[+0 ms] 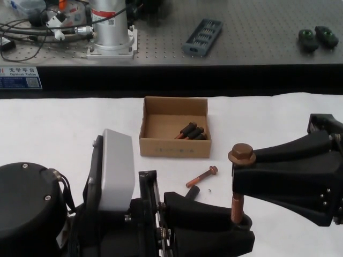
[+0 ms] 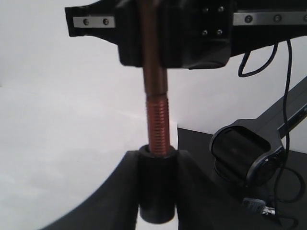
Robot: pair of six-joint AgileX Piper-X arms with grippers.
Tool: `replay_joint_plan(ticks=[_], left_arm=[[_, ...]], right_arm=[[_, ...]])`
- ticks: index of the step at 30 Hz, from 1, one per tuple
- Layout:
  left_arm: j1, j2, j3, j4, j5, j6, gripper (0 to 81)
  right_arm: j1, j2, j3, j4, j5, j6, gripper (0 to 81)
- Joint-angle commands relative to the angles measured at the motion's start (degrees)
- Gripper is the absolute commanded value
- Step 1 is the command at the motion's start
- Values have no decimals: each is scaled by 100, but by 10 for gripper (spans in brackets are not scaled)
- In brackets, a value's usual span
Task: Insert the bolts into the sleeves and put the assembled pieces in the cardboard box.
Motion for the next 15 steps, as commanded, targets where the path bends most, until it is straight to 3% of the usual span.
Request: replay_joint_plan(ticks=[1, 15], left_arm=[[-25, -27, -54, -297, 46, -24, 79], [-25, -38, -54, -470, 46, -24, 79]], right_arm=[[12, 2, -30, 0, -12, -36, 29], [-2, 2, -30, 0, 206, -77, 29]])
